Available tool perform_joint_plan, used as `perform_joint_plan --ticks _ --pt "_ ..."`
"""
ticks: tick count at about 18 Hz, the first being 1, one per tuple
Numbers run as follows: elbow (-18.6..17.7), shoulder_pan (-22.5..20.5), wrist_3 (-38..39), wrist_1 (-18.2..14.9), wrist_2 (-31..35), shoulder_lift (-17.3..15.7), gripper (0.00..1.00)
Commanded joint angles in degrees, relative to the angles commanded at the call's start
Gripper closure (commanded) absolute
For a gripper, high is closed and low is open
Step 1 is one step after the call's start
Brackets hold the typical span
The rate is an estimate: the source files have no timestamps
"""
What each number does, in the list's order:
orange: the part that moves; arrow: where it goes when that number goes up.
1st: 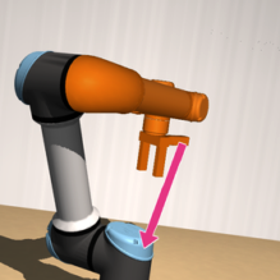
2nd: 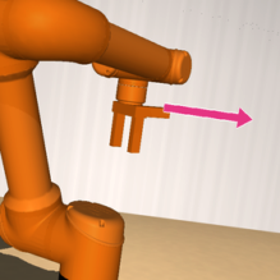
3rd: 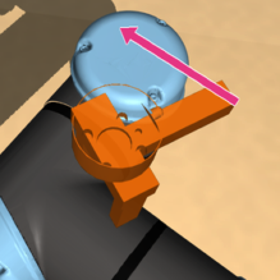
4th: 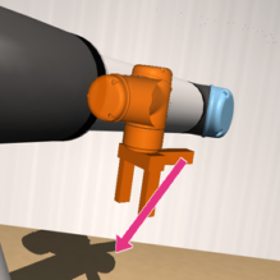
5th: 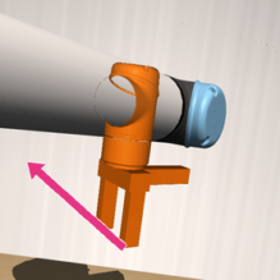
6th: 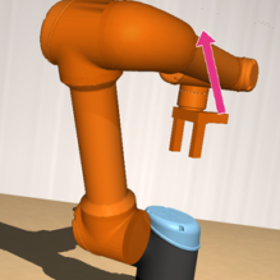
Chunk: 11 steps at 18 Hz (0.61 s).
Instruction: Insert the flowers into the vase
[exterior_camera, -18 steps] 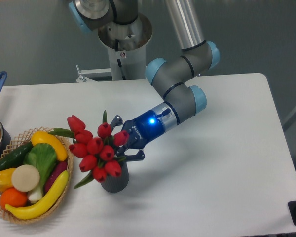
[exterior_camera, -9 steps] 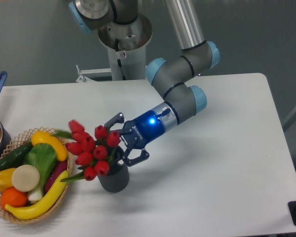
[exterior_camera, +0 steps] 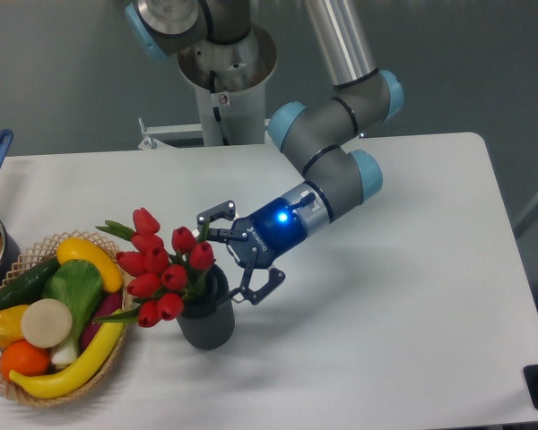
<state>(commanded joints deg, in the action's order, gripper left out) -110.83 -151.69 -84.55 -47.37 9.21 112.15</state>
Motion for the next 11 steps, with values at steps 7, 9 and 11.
perform_joint_plan --ticks 7,9,11 --pt "-0.7 -3.9 -0.2 0.0 9.0 -6.0 0.00" --pt "-0.3 -6.0 -0.1 0.0 13.1 -8.1 0.00" --pt "0.1 -10.1 -0.2 0.0 19.1 -10.6 0.00"
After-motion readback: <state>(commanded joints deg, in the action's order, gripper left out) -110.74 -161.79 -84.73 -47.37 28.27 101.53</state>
